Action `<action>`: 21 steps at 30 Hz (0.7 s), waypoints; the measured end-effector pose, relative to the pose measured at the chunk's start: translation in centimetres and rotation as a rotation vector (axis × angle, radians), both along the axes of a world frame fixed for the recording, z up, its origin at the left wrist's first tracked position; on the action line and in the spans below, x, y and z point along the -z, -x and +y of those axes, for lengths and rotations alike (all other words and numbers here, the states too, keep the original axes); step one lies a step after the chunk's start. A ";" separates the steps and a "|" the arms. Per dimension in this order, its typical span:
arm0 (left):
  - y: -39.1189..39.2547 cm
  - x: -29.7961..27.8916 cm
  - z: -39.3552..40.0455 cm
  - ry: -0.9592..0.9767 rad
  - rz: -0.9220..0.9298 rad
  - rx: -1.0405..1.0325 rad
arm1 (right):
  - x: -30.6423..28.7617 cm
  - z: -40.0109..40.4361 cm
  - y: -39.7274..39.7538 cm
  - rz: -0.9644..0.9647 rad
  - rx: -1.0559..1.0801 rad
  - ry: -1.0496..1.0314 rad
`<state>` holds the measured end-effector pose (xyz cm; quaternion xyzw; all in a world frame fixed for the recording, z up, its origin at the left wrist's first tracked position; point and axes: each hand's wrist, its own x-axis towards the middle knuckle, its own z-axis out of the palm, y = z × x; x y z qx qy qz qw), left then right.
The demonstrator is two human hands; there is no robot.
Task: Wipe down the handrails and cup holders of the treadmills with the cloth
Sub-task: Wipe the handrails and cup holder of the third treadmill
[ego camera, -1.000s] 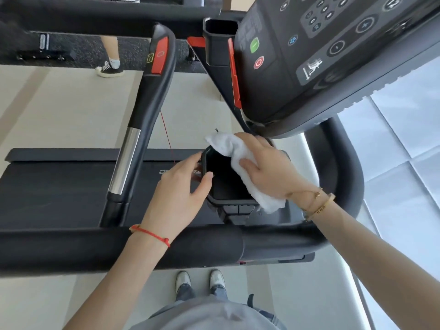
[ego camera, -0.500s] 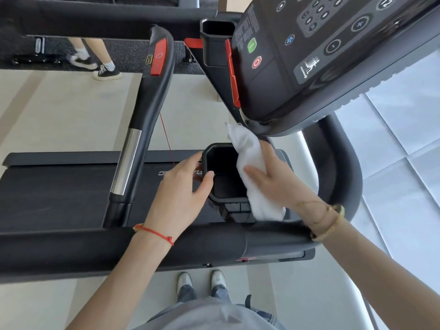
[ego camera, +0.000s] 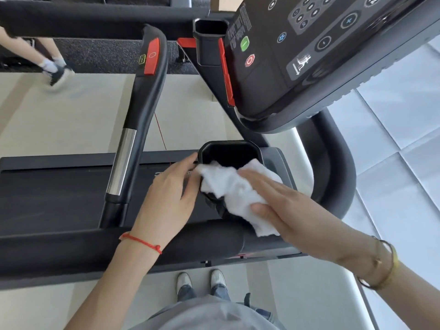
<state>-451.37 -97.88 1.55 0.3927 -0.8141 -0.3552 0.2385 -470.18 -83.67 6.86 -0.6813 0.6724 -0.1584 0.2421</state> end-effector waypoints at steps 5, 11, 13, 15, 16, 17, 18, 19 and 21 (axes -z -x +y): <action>-1.7 -0.3 1.0 0.004 -0.036 -0.038 | 0.1 -3.3 -1.7 0.263 -0.185 -0.047; -2.4 -0.6 2.5 0.047 -0.044 -0.049 | 1.2 -4.9 -2.9 0.375 -0.112 -0.092; -2.4 -0.6 2.8 0.068 -0.064 -0.041 | 1.2 -3.7 -1.9 0.394 -0.145 -0.002; -2.4 -0.7 2.9 0.072 -0.071 -0.036 | 0.9 -2.5 -0.4 0.339 -0.189 0.050; -2.4 -0.7 2.8 0.074 -0.070 -0.038 | 0.8 -2.1 0.3 0.327 -0.205 0.068; -2.4 -0.8 2.8 0.078 -0.070 -0.039 | 0.7 -1.8 0.6 0.327 -0.216 0.075; -2.4 -0.8 2.8 0.080 -0.073 -0.036 | 0.7 -1.7 0.8 0.341 -0.227 0.080; -2.4 -0.8 2.9 0.079 -0.074 -0.032 | 0.8 -2.0 0.7 0.374 -0.227 0.073; -2.4 -0.8 2.9 0.086 -0.077 -0.025 | 1.1 -3.2 -0.7 0.462 -0.187 0.037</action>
